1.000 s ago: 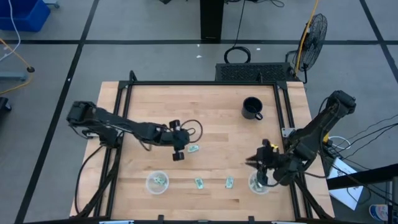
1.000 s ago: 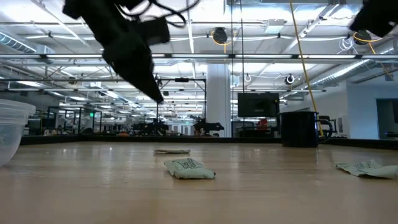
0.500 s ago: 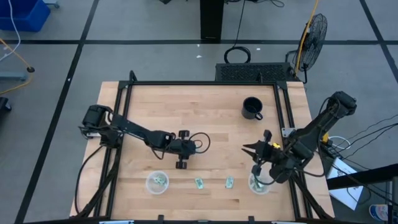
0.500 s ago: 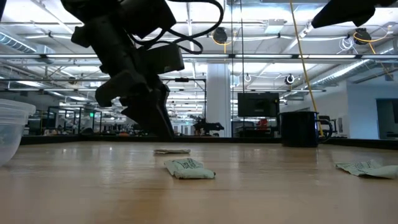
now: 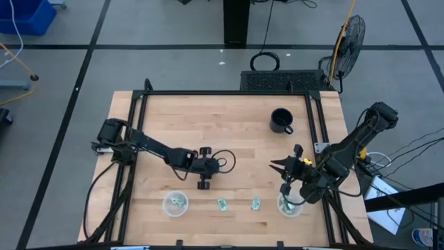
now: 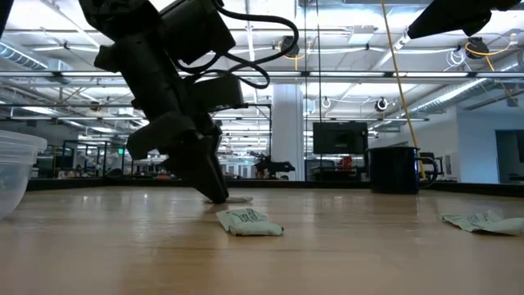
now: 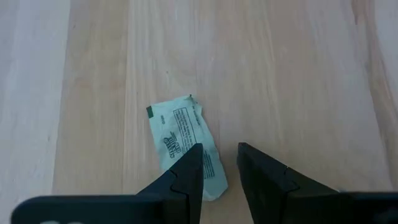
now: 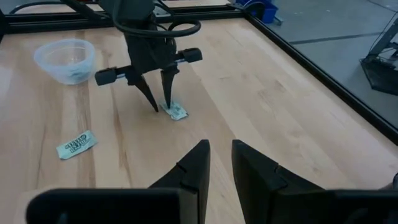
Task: Pick and place Stevia / Truvia into bins
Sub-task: Put the stevia packet into the left transparent container
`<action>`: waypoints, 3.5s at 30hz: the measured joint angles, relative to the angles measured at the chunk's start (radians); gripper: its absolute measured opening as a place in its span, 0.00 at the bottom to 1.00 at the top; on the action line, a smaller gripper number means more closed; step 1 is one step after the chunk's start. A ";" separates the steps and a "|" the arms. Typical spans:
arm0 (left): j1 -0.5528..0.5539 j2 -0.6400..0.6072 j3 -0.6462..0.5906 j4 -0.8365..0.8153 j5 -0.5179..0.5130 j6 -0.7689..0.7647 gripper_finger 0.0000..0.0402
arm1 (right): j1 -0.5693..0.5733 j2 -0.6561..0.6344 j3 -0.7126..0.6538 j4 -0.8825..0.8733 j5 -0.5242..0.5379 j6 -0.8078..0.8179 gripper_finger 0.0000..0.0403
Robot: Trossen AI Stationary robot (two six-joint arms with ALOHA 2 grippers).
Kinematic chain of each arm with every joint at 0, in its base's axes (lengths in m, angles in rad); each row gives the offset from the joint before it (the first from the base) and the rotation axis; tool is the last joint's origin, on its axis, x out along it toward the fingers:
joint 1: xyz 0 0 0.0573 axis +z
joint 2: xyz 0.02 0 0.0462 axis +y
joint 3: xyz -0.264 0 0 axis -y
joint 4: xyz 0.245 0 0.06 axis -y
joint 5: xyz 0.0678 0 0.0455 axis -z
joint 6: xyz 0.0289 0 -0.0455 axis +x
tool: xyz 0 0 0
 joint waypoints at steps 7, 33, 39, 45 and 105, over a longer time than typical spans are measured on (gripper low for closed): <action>0.019 0.002 0.000 -0.008 0.030 -0.009 0.06 | 0.000 0.000 0.000 0.000 0.000 0.003 0.15; -0.333 -0.579 -0.005 -0.425 0.375 -0.297 0.00 | -0.002 0.000 -0.079 0.079 0.004 -0.059 0.15; -0.434 -0.514 -0.006 -0.419 0.355 -0.457 0.00 | -0.056 0.000 -0.119 0.199 0.003 -0.210 0.15; -0.469 -0.412 -0.033 -0.426 0.357 -0.618 0.00 | -0.148 0.000 -0.119 0.396 -0.035 -0.455 0.15; -0.107 -0.139 0.030 0.114 0.329 -0.138 0.22 | -0.362 0.205 -0.140 0.691 -0.809 -0.521 0.35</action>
